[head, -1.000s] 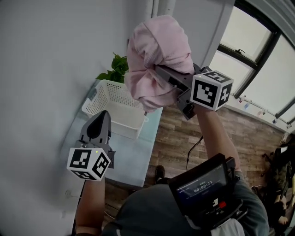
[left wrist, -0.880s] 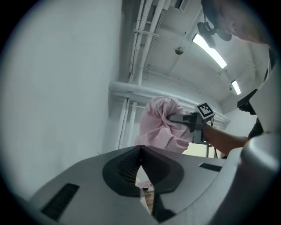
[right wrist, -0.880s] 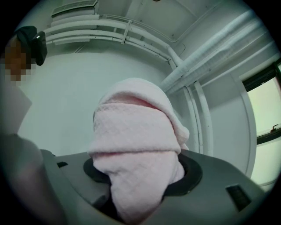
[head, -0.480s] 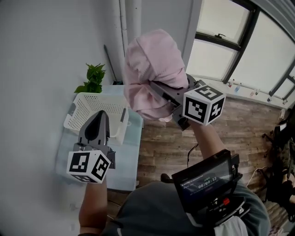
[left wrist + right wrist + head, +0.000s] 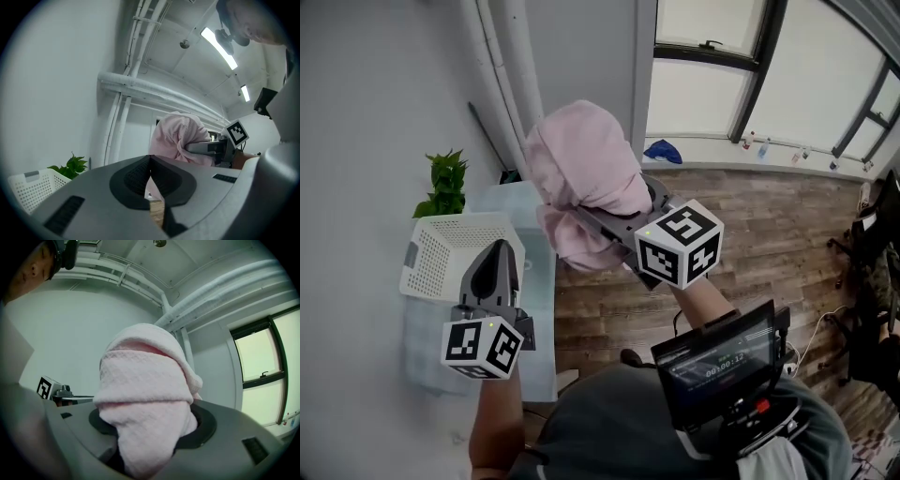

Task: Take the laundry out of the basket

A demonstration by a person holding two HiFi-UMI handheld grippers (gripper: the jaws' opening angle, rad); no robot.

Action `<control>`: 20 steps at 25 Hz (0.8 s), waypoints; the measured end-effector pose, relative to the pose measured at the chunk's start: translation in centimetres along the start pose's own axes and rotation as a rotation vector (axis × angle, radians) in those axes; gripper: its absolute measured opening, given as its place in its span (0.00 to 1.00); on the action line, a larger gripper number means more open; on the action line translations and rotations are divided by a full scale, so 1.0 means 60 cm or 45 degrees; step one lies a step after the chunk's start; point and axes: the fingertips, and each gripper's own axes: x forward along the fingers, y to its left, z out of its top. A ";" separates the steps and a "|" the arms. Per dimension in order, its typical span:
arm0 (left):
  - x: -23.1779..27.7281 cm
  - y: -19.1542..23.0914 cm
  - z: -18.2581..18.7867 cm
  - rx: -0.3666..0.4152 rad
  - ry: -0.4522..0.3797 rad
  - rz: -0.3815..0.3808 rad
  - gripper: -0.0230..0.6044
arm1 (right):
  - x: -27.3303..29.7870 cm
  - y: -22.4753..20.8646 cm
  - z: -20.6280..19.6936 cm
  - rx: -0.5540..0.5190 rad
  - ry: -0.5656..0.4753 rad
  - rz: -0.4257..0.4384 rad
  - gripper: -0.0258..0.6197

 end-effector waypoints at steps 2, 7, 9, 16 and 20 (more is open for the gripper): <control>0.013 -0.026 -0.008 0.002 0.007 -0.007 0.04 | -0.025 -0.018 -0.009 -0.008 0.002 -0.021 0.52; 0.039 -0.045 -0.037 -0.002 0.043 -0.016 0.04 | -0.047 -0.046 -0.038 -0.047 0.019 -0.054 0.52; 0.044 -0.046 -0.044 -0.010 0.048 -0.017 0.04 | -0.052 -0.054 -0.050 -0.043 0.025 -0.068 0.52; 0.052 -0.040 -0.077 -0.003 0.074 -0.052 0.04 | -0.061 -0.061 -0.089 -0.010 0.033 -0.145 0.52; 0.044 -0.039 -0.086 -0.015 0.087 -0.064 0.04 | -0.063 -0.053 -0.104 -0.013 0.050 -0.172 0.52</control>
